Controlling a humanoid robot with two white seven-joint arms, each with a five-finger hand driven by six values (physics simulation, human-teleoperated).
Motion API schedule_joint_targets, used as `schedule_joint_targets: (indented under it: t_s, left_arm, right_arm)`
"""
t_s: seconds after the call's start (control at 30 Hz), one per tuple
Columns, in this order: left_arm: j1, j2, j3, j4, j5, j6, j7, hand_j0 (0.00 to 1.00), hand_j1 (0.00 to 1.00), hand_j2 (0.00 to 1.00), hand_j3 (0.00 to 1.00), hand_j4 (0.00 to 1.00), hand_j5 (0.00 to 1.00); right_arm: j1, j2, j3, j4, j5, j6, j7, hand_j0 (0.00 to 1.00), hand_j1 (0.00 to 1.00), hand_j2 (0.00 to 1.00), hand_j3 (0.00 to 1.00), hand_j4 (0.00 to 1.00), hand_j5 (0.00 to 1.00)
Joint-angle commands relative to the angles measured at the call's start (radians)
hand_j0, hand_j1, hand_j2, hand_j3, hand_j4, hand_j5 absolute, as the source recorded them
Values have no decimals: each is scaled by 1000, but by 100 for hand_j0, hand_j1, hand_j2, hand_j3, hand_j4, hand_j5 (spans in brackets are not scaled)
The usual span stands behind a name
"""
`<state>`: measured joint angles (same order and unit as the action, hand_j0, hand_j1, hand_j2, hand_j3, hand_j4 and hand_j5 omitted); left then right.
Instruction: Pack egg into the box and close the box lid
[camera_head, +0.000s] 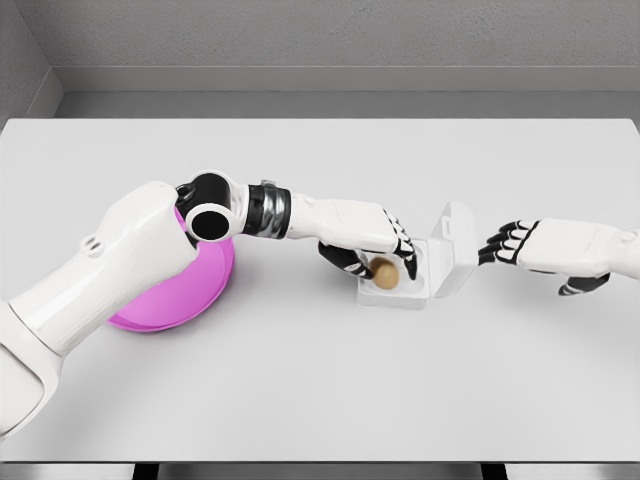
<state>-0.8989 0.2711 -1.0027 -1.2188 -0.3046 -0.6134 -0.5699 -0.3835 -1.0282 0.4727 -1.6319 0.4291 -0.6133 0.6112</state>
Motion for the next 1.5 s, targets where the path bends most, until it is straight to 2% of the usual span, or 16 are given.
schedule_joint_targets:
  t_s: [0.0,0.3,0.37,0.4,0.43,0.5,0.57,0.93,1.2,1.47]
  left_arm:
    - [0,3,1,-1,8,3,2,78,78,78,78,78,78]
    - [-2,36,3,-5,58,3,4,94,94,94,94,94,94]
    - [-12,88,7,-10,116,3,4,95,95,95,95,95,95]
    - [-15,128,10,-15,156,3,4,100,100,100,100,100,100]
    - [-23,187,13,-21,188,3,4,100,100,100,100,100,100]
    - [-41,284,45,-19,208,3,4,100,100,100,100,100,100]
    - [-38,315,67,-19,209,3,4,100,100,100,100,100,100]
    - [-37,315,81,-10,209,3,4,100,100,100,100,100,100]
    - [-34,315,81,-10,209,3,4,100,100,100,100,100,100]
    - [-34,315,81,-8,209,3,4,100,100,100,100,100,100]
  right_arm:
    - [0,-1,0,0,-4,2,0,100,100,100,100,100,100]
    - [-2,-1,0,0,-4,2,0,100,100,100,100,100,100]
    - [0,-1,0,0,-4,2,0,100,100,100,100,100,100]
    - [0,-1,0,0,-6,2,0,100,100,100,100,100,100]
    - [0,-1,0,0,-6,2,0,100,100,100,100,100,100]
    - [-2,-1,0,-14,-4,2,0,100,100,100,100,100,100]
    - [0,-1,0,-20,-6,2,0,100,100,100,100,100,100]
    - [-5,-4,-9,-123,-12,2,0,100,100,100,100,100,100]
    - [-35,8,-8,-126,-13,2,0,100,100,100,100,100,100]
    - [-37,28,-2,-126,-13,2,0,100,100,100,100,100,100]
